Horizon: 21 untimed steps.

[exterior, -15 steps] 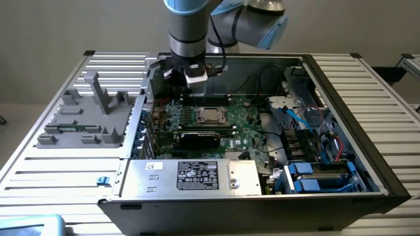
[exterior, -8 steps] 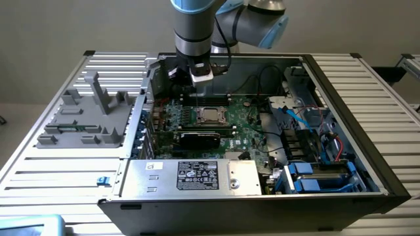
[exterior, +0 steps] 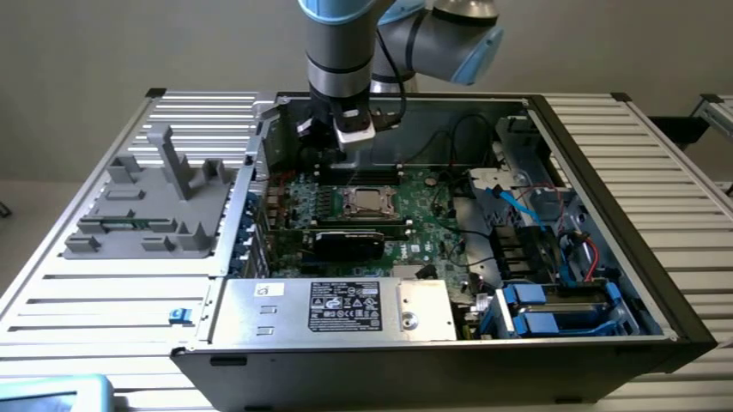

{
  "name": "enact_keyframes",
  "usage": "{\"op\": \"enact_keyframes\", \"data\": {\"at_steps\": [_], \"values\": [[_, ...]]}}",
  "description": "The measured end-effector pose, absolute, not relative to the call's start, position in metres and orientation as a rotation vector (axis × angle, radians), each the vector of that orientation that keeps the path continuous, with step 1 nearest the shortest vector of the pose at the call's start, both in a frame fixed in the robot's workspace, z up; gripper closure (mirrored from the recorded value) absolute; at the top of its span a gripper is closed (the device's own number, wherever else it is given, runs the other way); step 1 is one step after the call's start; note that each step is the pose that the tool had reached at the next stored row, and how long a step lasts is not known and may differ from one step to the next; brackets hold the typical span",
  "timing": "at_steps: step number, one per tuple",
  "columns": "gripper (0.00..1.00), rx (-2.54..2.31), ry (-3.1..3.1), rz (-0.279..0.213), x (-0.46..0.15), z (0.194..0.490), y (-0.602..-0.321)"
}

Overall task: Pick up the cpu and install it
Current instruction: 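Install the first cpu locking lever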

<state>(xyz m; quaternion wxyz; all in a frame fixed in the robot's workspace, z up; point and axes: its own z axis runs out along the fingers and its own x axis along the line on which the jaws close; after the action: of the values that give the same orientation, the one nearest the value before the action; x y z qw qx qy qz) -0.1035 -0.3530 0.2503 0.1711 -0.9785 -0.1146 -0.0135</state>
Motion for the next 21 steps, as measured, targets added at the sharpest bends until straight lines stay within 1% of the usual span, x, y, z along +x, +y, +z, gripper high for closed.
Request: {"op": "enact_keyframes", "data": {"at_steps": [3, 21], "values": [[0.89, -2.779, -0.324, -0.039, -0.1036, 0.2504, -0.353], [0.89, -2.797, 0.001, -0.109, -0.1038, 0.2465, -0.353]]}}
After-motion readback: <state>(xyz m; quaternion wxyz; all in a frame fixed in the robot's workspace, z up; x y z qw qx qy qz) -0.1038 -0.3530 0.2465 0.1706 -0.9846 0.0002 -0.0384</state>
